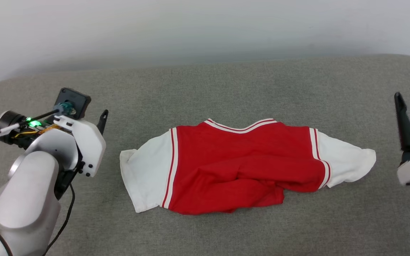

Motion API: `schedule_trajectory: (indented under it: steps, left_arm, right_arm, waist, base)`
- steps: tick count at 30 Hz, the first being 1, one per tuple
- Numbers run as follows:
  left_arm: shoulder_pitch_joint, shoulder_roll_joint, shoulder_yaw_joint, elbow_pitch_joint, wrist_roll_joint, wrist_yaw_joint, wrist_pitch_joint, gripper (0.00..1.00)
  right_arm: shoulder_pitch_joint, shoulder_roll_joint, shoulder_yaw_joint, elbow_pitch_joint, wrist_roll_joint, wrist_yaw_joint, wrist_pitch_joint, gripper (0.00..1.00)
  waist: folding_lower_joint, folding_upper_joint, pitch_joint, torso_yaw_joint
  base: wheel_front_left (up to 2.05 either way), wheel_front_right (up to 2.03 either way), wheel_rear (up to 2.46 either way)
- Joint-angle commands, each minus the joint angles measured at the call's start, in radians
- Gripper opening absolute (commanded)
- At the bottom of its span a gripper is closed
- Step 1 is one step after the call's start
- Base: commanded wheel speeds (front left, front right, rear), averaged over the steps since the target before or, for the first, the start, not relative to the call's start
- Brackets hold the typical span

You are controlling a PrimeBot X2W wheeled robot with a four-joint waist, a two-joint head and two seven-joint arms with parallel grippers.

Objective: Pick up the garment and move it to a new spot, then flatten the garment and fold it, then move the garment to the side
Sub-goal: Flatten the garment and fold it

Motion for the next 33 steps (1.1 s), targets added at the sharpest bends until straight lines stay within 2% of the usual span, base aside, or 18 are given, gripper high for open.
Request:
schedule_trajectory:
  steps: [1,5,9,13,17,26,32,33]
  left_arm:
    - [-0.025,0.026,-0.045,0.000,-0.036,0.001,0.037,1.00]
    - [-0.115,0.107,-0.229,-0.020,-0.200,0.000,0.201,1.00]
    - [-0.214,0.196,-0.398,-0.056,-0.343,0.000,0.365,1.00]
    - [-0.313,0.261,-0.540,-0.087,-0.456,0.000,0.503,1.00]
    - [-0.395,0.293,-0.661,-0.097,-0.554,0.000,0.622,1.00]
    - [-0.496,0.336,-0.844,-0.073,-0.657,0.000,0.718,1.00]
    - [-0.490,0.334,-0.903,-0.030,-0.707,0.000,0.673,1.00]
    - [-0.486,0.335,-0.913,-0.023,-0.710,0.000,0.666,0.26]
  right_arm:
    - [0.046,0.032,-0.029,-0.041,-0.032,-0.001,-0.002,1.00]
    - [0.159,0.136,-0.099,-0.186,-0.127,-0.001,0.012,1.00]
    - [0.215,0.194,-0.117,-0.289,-0.180,-0.001,0.055,1.00]
    - [0.225,0.218,-0.113,-0.347,-0.192,-0.001,0.089,1.00]
    - [0.200,0.224,-0.105,-0.372,-0.189,-0.001,0.103,1.00]
    - [0.147,0.212,-0.066,-0.353,-0.179,-0.001,0.094,1.00]
    - [0.123,0.203,-0.047,-0.317,-0.180,-0.001,0.079,1.00]
    - [0.119,0.196,-0.046,-0.308,-0.182,-0.001,0.077,1.00]
  waist:
    - [0.0000,0.0000,0.013,-0.010]
    - [0.0000,0.0000,0.042,-0.026]
    - [0.0000,0.0000,0.076,-0.045]
    - [0.0000,0.0000,0.116,-0.063]
    - [0.0000,0.0000,0.155,-0.080]
    - [0.0000,0.0000,0.238,-0.117]
    - [0.0000,0.0000,0.267,-0.123]
    - [0.0000,0.0000,0.267,-0.121]
  base:
    - [0.00,0.00,0.00]
    - [0.00,0.00,0.00]
    - [0.00,0.00,0.00]
    - [0.00,0.00,0.00]
    - [0.00,0.00,0.00]
    - [0.00,0.00,0.00]
    - [0.00,0.00,0.00]
    - [0.00,0.00,0.00]
